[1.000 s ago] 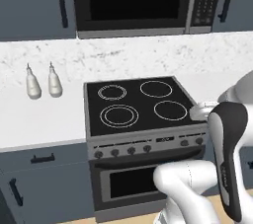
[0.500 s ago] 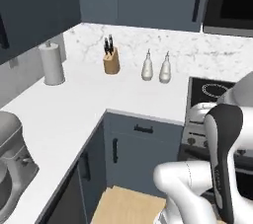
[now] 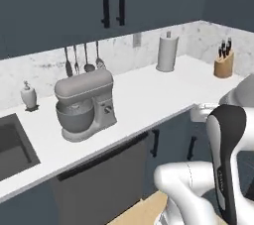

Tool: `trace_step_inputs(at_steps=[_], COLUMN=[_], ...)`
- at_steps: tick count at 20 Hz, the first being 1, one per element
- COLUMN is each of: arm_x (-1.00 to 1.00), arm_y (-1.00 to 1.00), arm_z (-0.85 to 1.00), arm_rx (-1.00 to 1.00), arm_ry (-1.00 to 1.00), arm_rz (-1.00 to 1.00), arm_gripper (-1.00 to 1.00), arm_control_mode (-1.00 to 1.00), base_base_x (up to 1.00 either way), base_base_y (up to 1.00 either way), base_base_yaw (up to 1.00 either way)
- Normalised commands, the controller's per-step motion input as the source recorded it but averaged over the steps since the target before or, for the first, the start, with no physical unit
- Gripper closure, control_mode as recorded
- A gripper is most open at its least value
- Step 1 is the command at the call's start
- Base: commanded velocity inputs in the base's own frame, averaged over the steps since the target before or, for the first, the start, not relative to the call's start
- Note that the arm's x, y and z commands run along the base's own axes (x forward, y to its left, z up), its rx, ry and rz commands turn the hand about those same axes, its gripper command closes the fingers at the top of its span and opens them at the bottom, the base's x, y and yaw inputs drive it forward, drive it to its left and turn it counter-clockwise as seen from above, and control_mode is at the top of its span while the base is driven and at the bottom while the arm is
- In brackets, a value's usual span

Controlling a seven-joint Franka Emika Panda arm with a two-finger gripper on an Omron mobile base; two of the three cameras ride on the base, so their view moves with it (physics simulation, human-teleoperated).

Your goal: Navigate to the sink.

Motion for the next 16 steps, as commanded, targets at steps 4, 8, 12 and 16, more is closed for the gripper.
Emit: trace_step_inputs(at_steps=[4,8,12,16], arm_x=[0.0,0.0,0.0,0.0], arm_y=[0.0,0.0,0.0,0.0], arm_z=[0.0,0.0,0.0,0.0], arm_rx=[0.0,0.0,0.0,0.0], arm_ry=[0.0,0.0,0.0,0.0], arm_rz=[0.0,0.0,0.0,0.0], arm_gripper=[-1.0,-1.0,-1.0,-1.0], arm_control_mode=[1.0,1.0,1.0,1.0], base_base_x=[0.0,0.0,0.08,0.0], base_base_y=[0.0,0.03,1.0,1.0], base_base_yaw=[1.0,1.0,0.48,0.16])
